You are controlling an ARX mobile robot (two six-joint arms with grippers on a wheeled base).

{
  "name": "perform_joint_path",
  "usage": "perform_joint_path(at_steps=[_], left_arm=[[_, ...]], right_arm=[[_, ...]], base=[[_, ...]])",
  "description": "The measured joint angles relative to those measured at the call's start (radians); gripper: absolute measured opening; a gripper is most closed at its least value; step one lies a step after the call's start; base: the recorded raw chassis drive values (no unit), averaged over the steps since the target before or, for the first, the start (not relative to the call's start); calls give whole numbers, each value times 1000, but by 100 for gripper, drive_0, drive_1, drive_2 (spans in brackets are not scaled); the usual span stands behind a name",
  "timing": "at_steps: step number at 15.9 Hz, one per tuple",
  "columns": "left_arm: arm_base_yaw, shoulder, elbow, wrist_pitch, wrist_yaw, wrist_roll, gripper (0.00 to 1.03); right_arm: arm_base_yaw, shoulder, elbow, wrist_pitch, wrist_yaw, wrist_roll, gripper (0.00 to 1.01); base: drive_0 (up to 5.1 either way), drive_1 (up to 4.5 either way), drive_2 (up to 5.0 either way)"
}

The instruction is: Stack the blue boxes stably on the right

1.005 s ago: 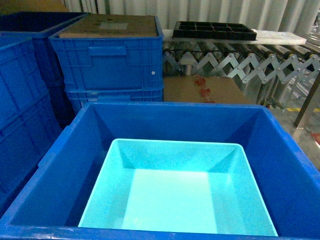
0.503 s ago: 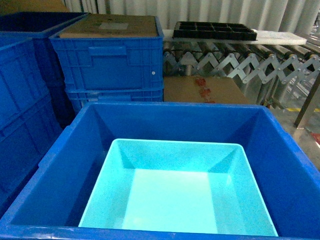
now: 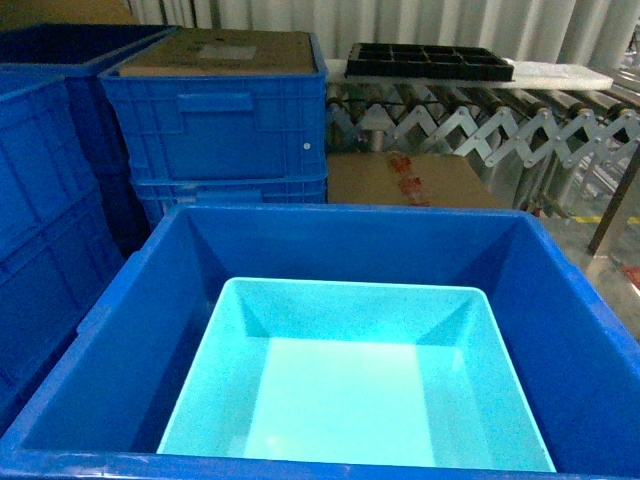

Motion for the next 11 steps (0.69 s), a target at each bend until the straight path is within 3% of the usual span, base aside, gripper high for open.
perform_joint_path(at_steps=[5, 6, 11], left_arm=[[0, 0, 0, 0, 0, 0, 2], [0, 0, 0, 0, 0, 0, 6], [0, 0, 0, 0, 0, 0, 26]], right_arm=[[0, 0, 0, 0, 0, 0, 2], [0, 0, 0, 0, 0, 0, 16], [0, 0, 0, 0, 0, 0, 36]], base=[[0, 0, 0], [0, 0, 0], [0, 0, 0]])
